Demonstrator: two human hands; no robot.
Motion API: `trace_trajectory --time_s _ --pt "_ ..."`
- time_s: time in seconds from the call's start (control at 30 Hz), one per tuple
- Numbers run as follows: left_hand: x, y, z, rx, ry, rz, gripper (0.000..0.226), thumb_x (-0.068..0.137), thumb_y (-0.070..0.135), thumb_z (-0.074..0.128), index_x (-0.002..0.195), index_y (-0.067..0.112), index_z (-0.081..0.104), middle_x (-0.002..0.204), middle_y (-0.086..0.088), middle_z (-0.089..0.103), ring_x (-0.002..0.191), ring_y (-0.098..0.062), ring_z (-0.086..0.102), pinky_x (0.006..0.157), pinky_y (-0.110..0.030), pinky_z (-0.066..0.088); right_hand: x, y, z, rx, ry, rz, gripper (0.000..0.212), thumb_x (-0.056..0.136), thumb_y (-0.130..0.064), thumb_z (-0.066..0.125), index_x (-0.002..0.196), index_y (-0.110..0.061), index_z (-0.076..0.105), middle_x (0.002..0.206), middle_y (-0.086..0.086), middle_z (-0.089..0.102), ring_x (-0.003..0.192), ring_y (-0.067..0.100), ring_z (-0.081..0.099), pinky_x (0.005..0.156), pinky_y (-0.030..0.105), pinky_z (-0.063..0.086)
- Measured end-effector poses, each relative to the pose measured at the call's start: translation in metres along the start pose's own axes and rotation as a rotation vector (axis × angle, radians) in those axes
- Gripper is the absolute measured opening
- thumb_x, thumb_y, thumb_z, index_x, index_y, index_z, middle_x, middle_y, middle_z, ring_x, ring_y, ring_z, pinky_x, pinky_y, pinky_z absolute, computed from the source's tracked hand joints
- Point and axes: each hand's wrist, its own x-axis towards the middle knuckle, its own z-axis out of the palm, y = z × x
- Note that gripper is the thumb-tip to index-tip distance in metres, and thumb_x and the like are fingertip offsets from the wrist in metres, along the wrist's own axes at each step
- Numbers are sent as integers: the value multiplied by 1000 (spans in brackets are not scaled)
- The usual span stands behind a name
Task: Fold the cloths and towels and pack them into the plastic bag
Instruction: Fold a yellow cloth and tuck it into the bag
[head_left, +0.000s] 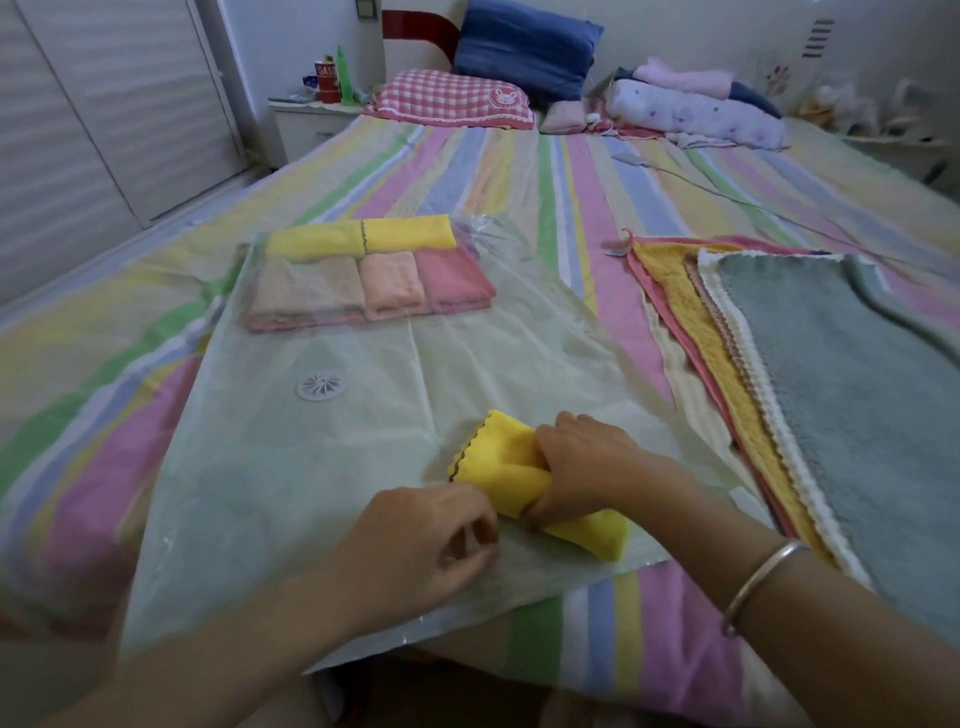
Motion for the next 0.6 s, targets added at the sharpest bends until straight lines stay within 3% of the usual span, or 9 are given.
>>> trace_trajectory --time_s 0.17,0.4,0.6 --pt "14 16 31 134 -96 91 40 66 65 57 83 30 49 83 11 56 76 -9 55 56 -23 42 -23 27 6 -2 -66 79 69 66 -60 73 115 -19 48 115 7 44 106 28 45 75 33 35" --pt "25 16 36 128 -269 4 43 69 62 50 99 32 55 104 12 51 100 -10 52 73 -33 47 -49 48 23 136 -21 180 62 64 -62 73 99 -26 38 107 3 37 93 24 47 75 34 41" --pt "29 10 22 -38 -328 -30 41 75 62 50 94 29 65 92 11 59 83 -5 57 73 -32 50 -62 52 27 195 31 209 58 67 -55 73 103 -23 40 104 1 43 85 20 46 70 31 37"
